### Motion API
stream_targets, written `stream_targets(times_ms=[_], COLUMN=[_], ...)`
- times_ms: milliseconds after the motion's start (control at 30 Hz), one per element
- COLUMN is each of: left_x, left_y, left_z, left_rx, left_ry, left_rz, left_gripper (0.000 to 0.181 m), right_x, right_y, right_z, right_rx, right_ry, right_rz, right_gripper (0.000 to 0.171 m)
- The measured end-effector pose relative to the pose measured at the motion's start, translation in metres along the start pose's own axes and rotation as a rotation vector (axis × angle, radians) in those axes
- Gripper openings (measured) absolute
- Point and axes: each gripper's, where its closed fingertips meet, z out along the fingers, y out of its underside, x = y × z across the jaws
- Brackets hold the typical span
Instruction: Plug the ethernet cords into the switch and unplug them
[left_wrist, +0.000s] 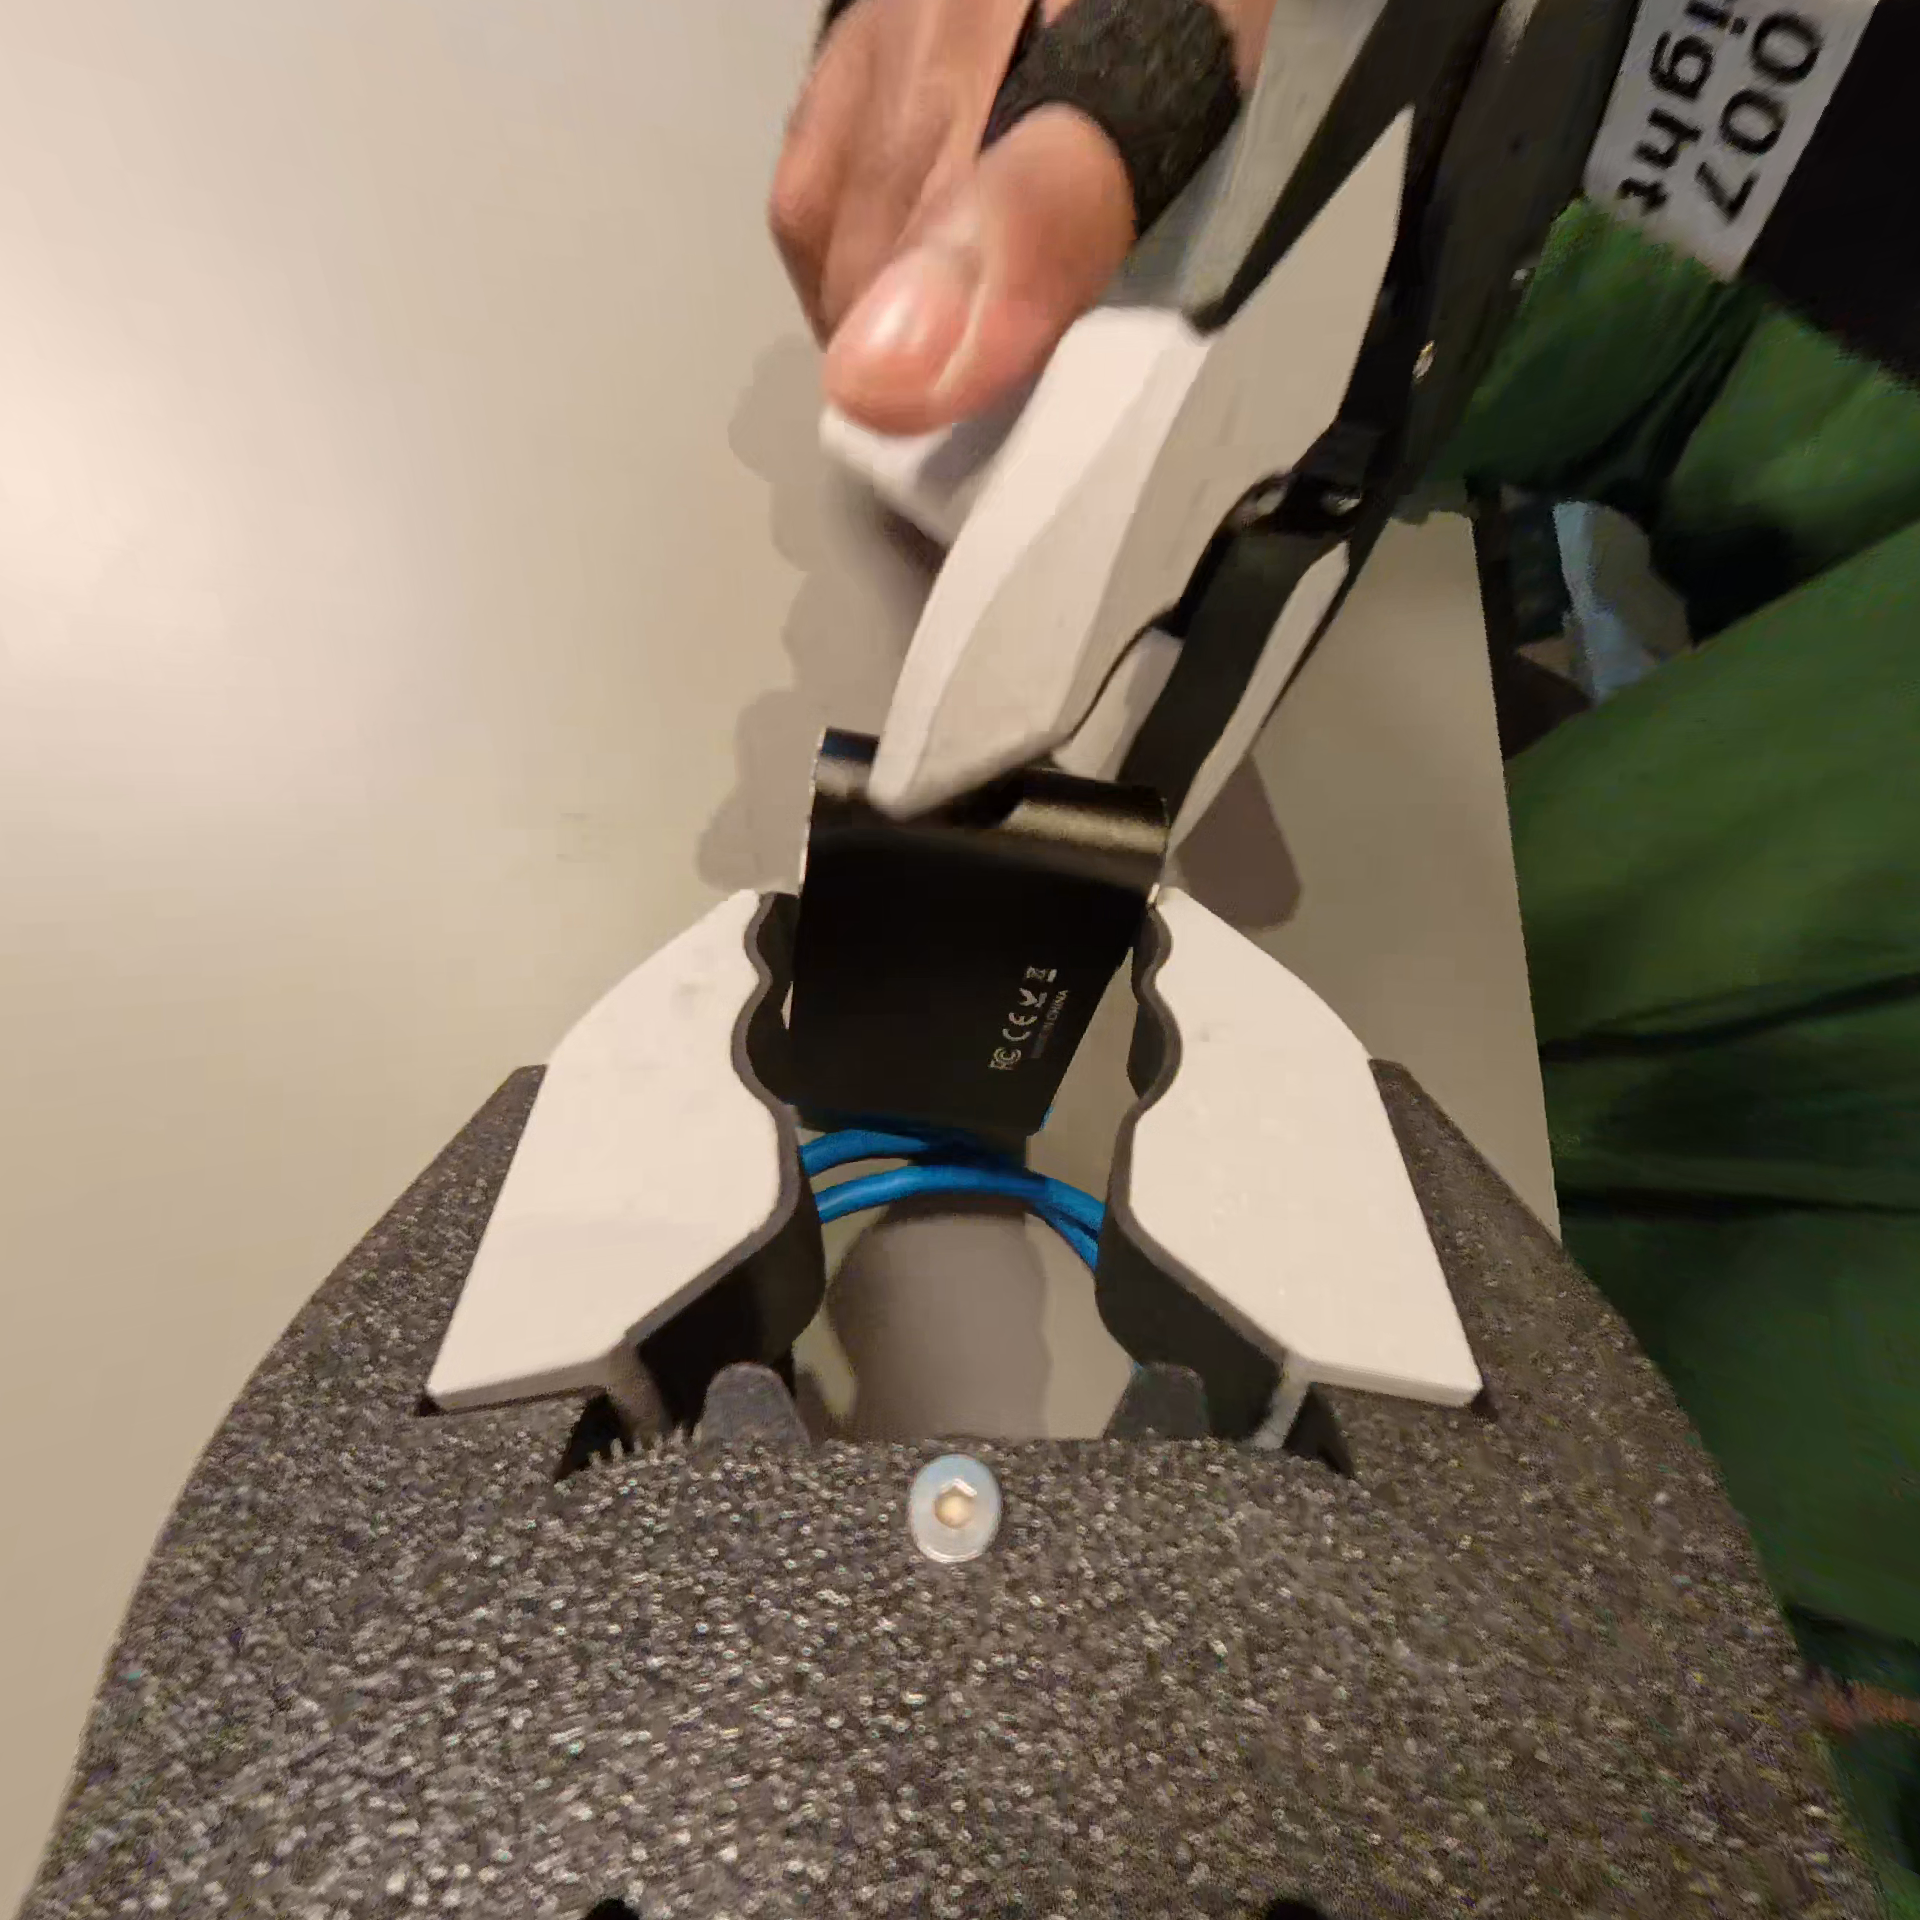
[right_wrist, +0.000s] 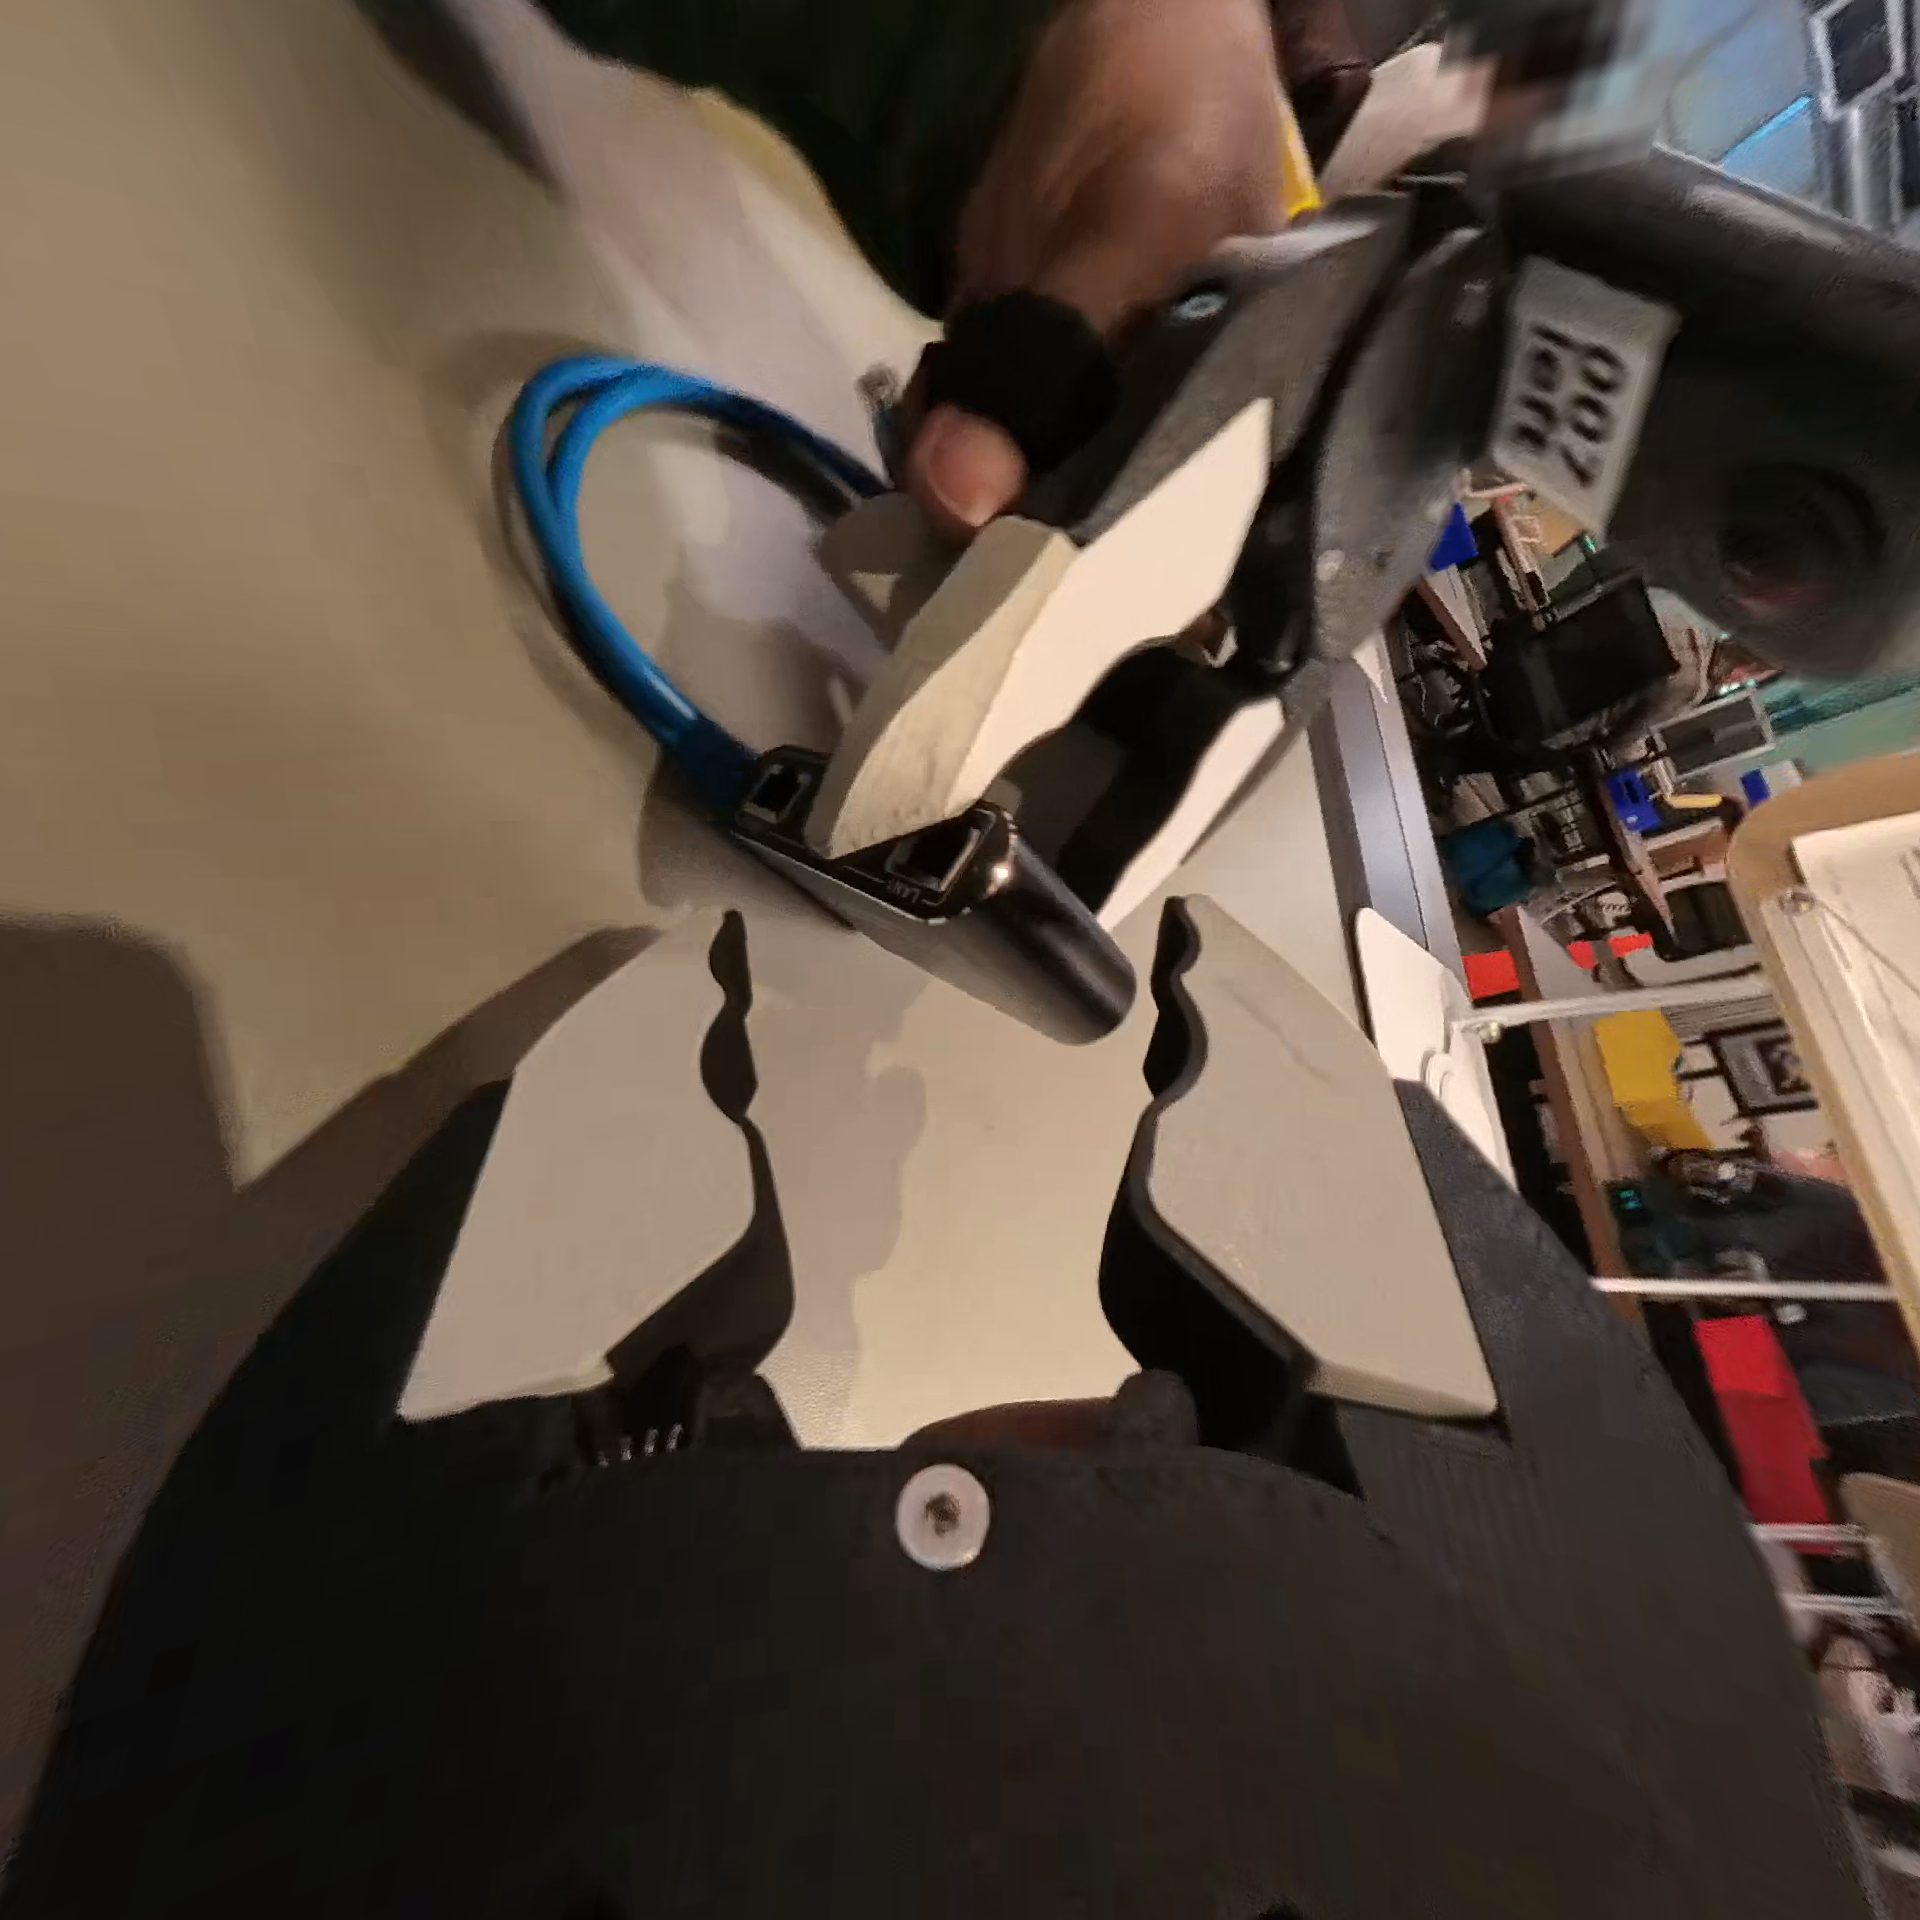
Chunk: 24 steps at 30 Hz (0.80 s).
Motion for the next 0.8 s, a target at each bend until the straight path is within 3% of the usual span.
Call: stream_targets(times_ms=[100,233,333,500,667,800], left_x=[0.004,-0.003,-0.004,-0.011,-0.048,-0.055], left_y=[-0.001,0.0,-0.013,-0.024,0.015,0.057], left_z=[0.005,0.005,-0.012,-0.063,-0.109,-0.125], left_rx=[-0.006,0.026,0.169,0.388,0.364,0.323], left_ry=[0.046,0.004,-0.025,-0.237,-0.49,-0.487], left_rz=[0.021,0.063,0.111,0.268,0.193,0.071], left_gripper=[0.064,0.063,0.057,0.069,0.073,0.073], right_x=[-0.005,0.001,-0.003,0.007,0.022,0.03], right_y=[0.004,0.015,0.024,0.038,0.051,0.062], right_z=[0.009,0.011,0.01,0.004,-0.001,-0.002], right_rx=[-0.027,-0.089,-0.114,-0.178,-0.249,-0.308], right_ry=[0.011,0.056,0.054,0.134,0.236,0.304], right_rz=[-0.079,-0.102,-0.085,0.002,0.017,0.025], right_gripper=[0.062,0.029,0.027,0.026,0.026,0.026])
